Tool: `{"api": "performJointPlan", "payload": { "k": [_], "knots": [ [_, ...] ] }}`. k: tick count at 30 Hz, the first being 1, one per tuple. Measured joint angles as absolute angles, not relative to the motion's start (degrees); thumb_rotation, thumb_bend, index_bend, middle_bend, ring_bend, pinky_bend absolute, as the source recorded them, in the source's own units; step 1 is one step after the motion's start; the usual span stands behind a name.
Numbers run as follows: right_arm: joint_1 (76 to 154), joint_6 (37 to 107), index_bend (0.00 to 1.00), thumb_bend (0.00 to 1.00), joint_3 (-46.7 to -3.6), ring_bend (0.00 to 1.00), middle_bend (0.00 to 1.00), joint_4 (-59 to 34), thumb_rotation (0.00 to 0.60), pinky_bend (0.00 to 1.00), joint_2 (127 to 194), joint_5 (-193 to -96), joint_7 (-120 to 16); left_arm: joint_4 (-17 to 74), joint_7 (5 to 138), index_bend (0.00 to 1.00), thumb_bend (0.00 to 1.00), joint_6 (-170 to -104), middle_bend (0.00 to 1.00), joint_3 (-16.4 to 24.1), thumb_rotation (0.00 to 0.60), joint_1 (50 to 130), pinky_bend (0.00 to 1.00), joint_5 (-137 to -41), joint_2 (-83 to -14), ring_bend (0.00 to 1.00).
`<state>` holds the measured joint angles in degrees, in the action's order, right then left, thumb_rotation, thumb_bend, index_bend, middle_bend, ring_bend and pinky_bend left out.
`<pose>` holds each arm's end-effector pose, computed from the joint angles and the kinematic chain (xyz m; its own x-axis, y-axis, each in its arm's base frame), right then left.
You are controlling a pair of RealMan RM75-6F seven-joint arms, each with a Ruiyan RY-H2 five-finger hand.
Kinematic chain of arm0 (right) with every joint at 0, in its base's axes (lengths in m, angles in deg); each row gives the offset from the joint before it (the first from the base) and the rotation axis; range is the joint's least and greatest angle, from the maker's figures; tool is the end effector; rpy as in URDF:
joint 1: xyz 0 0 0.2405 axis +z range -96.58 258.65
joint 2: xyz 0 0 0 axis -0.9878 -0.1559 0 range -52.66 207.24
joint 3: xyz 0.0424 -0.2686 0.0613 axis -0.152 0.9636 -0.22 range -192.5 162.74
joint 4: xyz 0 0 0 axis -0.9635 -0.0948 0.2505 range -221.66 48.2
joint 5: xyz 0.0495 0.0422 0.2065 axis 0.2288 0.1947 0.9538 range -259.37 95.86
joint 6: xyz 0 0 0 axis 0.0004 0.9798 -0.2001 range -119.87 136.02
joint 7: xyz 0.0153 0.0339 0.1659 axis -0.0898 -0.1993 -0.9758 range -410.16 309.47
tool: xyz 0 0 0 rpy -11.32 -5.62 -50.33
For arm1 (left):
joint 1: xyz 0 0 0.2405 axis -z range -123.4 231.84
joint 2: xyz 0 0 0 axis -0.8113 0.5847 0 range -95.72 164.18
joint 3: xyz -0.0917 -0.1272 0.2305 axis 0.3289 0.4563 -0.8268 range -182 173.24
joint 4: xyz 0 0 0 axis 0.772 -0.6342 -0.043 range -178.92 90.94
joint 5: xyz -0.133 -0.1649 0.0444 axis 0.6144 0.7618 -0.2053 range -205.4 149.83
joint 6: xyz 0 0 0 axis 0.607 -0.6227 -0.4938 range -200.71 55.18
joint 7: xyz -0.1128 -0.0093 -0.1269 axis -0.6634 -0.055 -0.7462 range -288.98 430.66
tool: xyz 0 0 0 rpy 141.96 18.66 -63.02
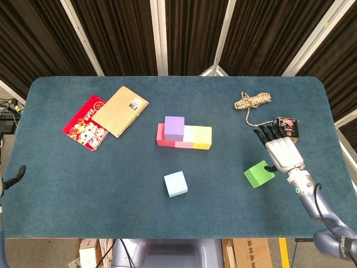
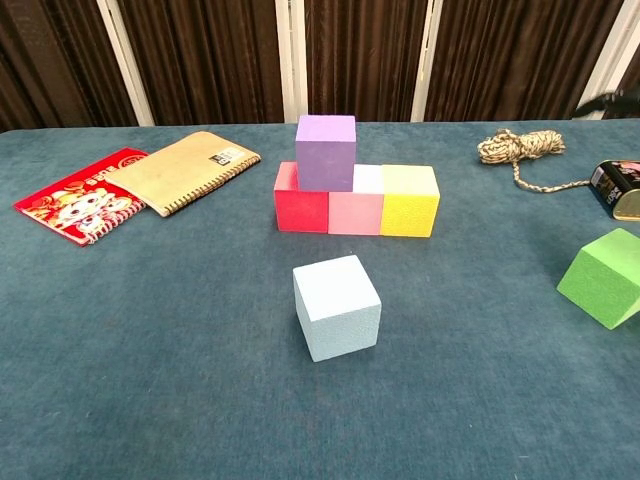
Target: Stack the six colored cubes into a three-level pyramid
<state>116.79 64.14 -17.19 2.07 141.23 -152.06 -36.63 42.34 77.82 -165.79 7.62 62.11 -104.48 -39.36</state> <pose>-0.2663 -0.3708 0.1130 0.6628 -0.2097 0.7188 -0.7454 -0.2763 0.6067 -0.3329 0.2523 0.1750 0.4198 -0.2868 0.8611 0.9076 0.1443 -0.3943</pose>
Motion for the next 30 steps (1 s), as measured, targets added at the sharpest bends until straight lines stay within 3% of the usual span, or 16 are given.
{"api": "performJointPlan", "payload": {
  "k": [11,30],
  "knots": [
    [112.46,66.24,0.07,0.14,-13.16,0.02,0.06,-3.58,0.6,0.0,143.11,-161.83,-45.26,41.07,77.94,0.06,0.31,-167.11,0.08,8.85,0.6,62.02,0.0,-104.13,-41.57,0.0],
    [111.64,65.8,0.16,0.15,-12.67,0.02,0.14,-3.42,0.6,0.0,143.7,-165.69,-44.18,40.82,77.29,0.06,0.31,-167.34,0.1,9.36,0.6,61.86,0.0,-104.28,-42.03,0.0]
  ]
}}
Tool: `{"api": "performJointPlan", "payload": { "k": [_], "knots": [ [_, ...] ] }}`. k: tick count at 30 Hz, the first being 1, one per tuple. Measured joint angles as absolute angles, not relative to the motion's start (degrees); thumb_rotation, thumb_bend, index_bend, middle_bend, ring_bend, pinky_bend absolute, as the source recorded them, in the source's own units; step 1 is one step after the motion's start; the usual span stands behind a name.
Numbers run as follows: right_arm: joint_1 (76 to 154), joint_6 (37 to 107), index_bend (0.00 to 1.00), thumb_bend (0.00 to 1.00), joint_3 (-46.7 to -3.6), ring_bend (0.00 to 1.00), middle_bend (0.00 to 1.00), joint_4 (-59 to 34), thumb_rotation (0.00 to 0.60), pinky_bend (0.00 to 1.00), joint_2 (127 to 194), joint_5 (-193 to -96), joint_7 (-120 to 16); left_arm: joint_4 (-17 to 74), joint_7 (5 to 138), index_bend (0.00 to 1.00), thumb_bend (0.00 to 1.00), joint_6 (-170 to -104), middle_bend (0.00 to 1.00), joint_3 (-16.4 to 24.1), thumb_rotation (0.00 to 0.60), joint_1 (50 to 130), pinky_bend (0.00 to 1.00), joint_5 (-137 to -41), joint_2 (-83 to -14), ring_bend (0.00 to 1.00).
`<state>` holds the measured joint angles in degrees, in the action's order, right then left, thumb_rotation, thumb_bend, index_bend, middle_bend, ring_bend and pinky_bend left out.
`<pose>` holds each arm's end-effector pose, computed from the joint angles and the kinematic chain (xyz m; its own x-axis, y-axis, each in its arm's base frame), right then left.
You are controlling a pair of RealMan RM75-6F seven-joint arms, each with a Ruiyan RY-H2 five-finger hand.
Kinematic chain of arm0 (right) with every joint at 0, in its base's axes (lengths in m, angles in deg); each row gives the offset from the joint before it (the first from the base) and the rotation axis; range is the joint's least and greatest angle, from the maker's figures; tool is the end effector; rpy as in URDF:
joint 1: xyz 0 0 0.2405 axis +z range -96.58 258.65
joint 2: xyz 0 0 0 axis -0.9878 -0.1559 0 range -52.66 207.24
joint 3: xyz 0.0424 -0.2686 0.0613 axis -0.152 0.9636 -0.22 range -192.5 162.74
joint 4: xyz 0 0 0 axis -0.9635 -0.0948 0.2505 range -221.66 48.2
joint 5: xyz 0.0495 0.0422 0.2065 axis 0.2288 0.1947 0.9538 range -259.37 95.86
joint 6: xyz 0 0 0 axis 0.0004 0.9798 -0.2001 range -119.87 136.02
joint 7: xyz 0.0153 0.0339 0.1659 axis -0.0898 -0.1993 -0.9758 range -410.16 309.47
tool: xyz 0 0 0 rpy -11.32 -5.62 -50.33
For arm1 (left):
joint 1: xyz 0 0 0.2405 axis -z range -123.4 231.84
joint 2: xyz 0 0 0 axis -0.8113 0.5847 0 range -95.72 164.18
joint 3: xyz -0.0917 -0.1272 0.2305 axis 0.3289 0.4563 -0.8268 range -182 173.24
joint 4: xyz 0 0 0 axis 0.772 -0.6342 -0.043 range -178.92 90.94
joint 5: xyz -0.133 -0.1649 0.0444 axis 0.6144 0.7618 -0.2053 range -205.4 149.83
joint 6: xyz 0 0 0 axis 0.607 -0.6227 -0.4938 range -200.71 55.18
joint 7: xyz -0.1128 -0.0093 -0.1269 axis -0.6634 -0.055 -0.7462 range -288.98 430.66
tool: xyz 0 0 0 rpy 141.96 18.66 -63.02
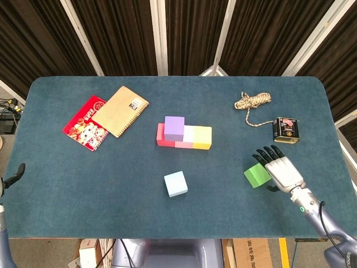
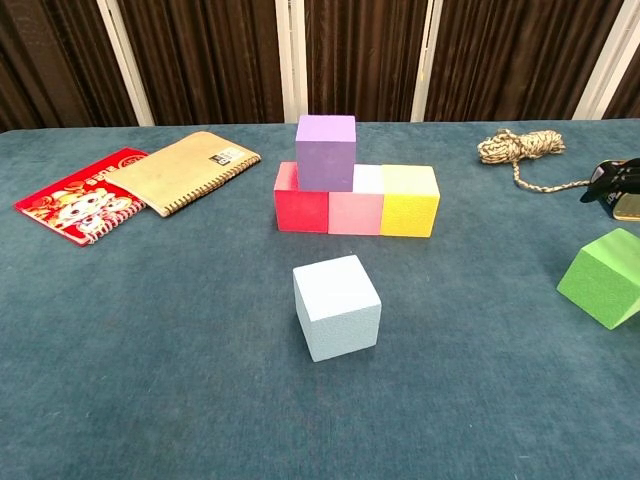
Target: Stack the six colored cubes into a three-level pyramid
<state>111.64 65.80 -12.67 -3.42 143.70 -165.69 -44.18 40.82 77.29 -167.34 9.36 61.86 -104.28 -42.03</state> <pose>-0.2995 -0.3296 0.0895 0.6857 -0.2575 0.6808 -0.7197 -0.3793 0.5815 -0.3326 0.2538 0.1711 0.3913 -0.3360 0.8567 0.9201 0.1601 -0.3575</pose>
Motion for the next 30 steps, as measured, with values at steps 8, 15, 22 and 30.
{"api": "performJointPlan", "payload": {
  "k": [8,15,22,30],
  "knots": [
    [112.45,63.65,0.2,0.19,-13.28,0.05,0.19,-5.45,0.6,0.0,144.29,-165.44,-44.89,41.51,78.22,0.06,0.31,-167.71,0.1,9.47,0.6,61.67,0.0,-104.24,-42.14,0.0],
    [112.91,62.41,0.21,0.24,-12.74,0.06,0.21,-6.13,0.6,0.0,144.48,-166.9,-46.13,41.74,79.06,0.06,0.31,-167.62,0.1,9.3,0.6,61.86,0.0,-104.6,-42.63,0.0],
    [113.5,61.64,0.22,0.25,-12.12,0.07,0.21,-6.61,0.6,0.0,144.73,-169.0,-47.13,41.65,79.37,0.06,0.31,-167.82,0.1,9.59,0.6,61.9,0.0,-104.46,-43.05,0.0],
    [114.69,60.71,0.23,0.28,-11.62,0.07,0.22,-7.86,0.6,0.0,145.67,-171.32,-48.63,42.22,79.88,0.06,0.31,-167.59,0.1,9.64,0.6,61.81,0.0,-104.07,-43.11,0.0]
  ]
}}
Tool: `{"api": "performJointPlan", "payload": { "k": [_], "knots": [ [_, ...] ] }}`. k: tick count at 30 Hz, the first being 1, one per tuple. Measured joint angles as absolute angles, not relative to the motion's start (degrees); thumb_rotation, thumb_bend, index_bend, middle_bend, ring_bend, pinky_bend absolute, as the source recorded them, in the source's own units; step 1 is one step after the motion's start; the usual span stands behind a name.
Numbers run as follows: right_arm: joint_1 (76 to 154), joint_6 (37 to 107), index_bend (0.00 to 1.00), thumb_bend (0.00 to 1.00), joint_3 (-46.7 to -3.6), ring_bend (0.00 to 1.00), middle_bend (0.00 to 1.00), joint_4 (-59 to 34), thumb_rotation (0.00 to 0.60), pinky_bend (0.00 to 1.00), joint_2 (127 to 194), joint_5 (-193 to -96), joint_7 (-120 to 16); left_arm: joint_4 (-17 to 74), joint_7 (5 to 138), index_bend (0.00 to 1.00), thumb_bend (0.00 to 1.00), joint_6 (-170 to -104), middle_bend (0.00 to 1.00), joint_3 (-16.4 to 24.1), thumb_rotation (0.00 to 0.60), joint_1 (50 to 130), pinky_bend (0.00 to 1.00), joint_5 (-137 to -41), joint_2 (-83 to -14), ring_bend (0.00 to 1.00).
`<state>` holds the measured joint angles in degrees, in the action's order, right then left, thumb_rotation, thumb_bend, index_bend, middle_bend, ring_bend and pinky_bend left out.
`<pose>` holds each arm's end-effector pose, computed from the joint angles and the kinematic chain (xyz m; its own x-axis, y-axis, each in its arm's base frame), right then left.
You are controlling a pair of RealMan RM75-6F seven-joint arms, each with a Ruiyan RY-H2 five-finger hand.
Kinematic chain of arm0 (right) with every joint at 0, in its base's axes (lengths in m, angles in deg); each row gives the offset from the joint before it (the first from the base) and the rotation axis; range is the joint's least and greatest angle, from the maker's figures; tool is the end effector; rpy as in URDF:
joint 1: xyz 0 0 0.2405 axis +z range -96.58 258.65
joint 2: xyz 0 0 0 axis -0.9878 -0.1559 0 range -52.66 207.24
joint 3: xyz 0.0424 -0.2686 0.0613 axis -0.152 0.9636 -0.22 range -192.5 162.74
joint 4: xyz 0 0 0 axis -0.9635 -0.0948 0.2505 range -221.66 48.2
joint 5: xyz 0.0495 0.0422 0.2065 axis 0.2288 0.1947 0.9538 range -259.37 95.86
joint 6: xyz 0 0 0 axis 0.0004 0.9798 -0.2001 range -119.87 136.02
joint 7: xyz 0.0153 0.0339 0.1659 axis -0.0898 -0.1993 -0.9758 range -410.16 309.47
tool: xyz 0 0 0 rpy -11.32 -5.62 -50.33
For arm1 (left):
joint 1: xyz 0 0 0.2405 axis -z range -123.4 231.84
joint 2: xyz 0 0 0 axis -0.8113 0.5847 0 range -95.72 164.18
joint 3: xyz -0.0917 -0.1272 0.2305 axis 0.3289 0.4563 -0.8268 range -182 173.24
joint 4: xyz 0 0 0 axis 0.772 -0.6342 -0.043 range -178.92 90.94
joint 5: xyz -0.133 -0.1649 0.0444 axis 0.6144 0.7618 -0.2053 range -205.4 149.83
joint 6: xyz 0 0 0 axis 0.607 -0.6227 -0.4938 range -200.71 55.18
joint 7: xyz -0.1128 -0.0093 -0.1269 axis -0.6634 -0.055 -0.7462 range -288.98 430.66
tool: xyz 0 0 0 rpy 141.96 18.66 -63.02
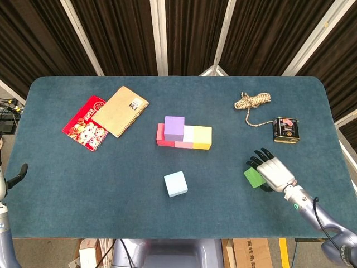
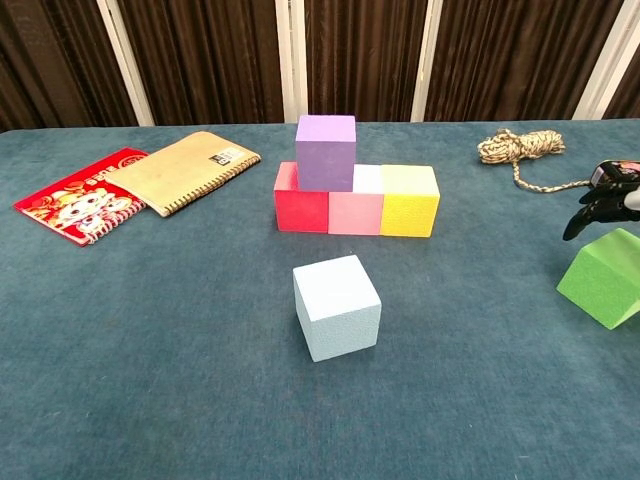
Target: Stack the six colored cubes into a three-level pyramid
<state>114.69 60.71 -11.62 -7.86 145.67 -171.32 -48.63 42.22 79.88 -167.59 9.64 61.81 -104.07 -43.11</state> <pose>-0.2976 -0.3389 0.0683 0.7247 -0.2982 0.6213 -0.6767 -0.4781 0.5599 -0.3271 0.2534 0.1638 0.3947 -0.3324 0.8566 0.9183 0.1730 -0.3561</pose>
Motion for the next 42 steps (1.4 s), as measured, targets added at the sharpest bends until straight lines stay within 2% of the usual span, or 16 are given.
{"api": "performJointPlan", "payload": {
  "k": [10,27,42],
  "knots": [
    [115.71,59.05,0.24,0.29,-11.92,0.08,0.23,-9.25,0.6,0.0,145.86,-171.03,-48.7,43.11,80.64,0.07,0.31,-168.45,0.1,9.9,0.6,61.42,0.0,-103.91,-43.29,0.0],
    [116.11,58.39,0.28,0.32,-11.74,0.13,0.29,-10.34,0.6,0.0,145.96,-171.29,-50.14,43.31,81.79,0.07,0.31,-168.34,0.1,9.89,0.6,61.5,0.0,-103.86,-43.93,0.0],
    [116.27,59.36,0.41,0.41,-11.56,0.18,0.35,-10.87,0.6,0.0,146.0,-172.42,-51.39,43.33,81.75,0.07,0.31,-168.33,0.1,10.08,0.6,61.45,0.0,-103.72,-44.12,0.0]
  ]
}}
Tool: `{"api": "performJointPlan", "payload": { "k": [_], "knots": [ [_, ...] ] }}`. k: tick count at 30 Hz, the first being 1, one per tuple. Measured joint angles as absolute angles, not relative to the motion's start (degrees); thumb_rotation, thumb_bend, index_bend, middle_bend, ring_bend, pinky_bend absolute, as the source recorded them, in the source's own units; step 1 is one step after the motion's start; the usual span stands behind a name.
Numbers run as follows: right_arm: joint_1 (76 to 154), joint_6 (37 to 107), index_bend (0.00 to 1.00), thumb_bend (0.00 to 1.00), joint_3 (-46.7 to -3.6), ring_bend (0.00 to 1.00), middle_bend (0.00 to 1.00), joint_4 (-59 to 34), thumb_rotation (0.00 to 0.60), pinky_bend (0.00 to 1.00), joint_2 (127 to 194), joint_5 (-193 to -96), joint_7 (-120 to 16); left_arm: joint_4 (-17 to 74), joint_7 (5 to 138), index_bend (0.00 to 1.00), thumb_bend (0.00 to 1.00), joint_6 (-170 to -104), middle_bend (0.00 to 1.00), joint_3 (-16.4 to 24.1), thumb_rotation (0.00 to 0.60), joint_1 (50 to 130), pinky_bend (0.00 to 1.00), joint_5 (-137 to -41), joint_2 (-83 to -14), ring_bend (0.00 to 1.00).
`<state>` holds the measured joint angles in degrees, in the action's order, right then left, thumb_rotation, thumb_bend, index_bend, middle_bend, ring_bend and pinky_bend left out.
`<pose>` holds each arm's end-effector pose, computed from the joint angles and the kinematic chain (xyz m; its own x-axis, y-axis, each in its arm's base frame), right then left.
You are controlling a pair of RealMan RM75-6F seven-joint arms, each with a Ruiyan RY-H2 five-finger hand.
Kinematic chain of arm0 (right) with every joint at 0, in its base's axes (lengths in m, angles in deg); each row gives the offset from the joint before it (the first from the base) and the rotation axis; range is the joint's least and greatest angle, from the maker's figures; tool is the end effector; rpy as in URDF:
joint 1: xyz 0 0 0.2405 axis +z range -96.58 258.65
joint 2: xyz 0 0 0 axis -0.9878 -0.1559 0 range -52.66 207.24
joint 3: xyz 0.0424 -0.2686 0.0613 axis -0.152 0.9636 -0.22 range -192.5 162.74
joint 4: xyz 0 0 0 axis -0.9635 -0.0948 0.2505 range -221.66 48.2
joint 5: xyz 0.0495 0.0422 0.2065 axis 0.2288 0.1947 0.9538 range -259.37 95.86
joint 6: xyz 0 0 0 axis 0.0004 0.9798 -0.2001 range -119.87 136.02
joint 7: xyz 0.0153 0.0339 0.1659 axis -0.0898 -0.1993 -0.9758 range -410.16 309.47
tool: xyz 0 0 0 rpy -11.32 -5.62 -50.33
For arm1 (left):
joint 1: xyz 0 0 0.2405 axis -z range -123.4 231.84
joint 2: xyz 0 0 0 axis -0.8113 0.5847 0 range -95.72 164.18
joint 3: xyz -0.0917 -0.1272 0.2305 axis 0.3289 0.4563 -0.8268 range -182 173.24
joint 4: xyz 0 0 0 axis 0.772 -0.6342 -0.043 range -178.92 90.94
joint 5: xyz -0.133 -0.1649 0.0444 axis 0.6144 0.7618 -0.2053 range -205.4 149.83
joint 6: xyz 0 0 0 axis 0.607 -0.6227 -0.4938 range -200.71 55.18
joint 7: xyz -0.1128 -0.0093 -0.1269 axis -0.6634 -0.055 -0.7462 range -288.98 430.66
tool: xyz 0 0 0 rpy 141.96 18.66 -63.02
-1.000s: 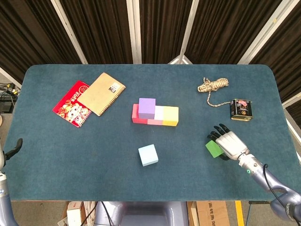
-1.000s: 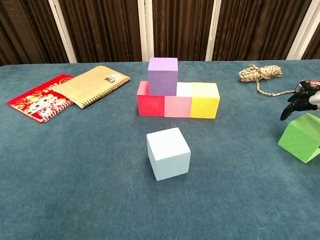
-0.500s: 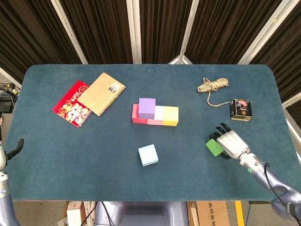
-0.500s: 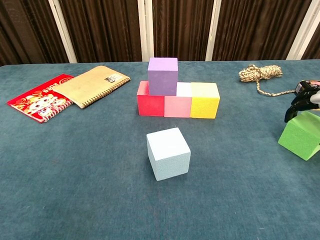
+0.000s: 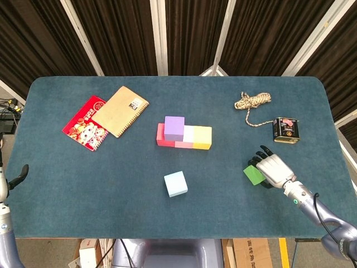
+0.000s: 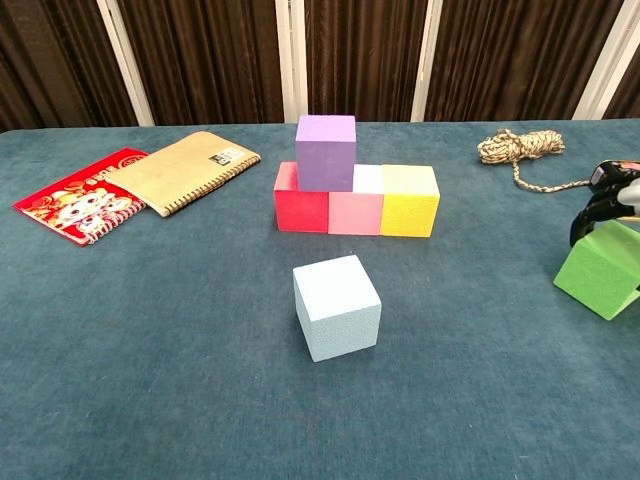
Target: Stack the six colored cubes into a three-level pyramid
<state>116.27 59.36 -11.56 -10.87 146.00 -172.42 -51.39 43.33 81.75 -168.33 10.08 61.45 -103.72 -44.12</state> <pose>-0.3001 -0.3520 0.0711 0.7366 -0.2979 0.6072 -0.6645 -0.4860 0.5676 -0.3238 0.2512 0.1595 0.3940 -0.3386 0.8544 0.9179 0.1923 -0.3471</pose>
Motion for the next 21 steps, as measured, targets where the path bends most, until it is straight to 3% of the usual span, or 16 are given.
{"api": "performJointPlan", "payload": {
  "k": [10,17,21],
  "knots": [
    [116.66,58.99,0.45,0.54,-12.59,0.2,0.36,-5.97,0.6,0.0,141.39,-170.6,-51.2,43.2,81.29,0.07,0.31,-168.42,0.1,9.95,0.6,61.39,0.0,-104.34,-43.93,0.0],
    [117.69,56.59,0.46,0.66,-16.6,0.23,0.38,1.49,0.6,0.0,134.99,-161.32,-49.19,42.64,82.09,0.07,0.31,-168.92,0.1,9.94,0.6,61.46,0.0,-104.76,-44.28,0.0],
    [119.46,54.16,0.46,0.67,-19.46,0.24,0.39,5.17,0.6,0.0,132.04,-154.53,-47.25,42.56,81.92,0.07,0.31,-168.59,0.1,9.86,0.6,61.57,0.0,-104.79,-44.32,0.0]
  ]
}}
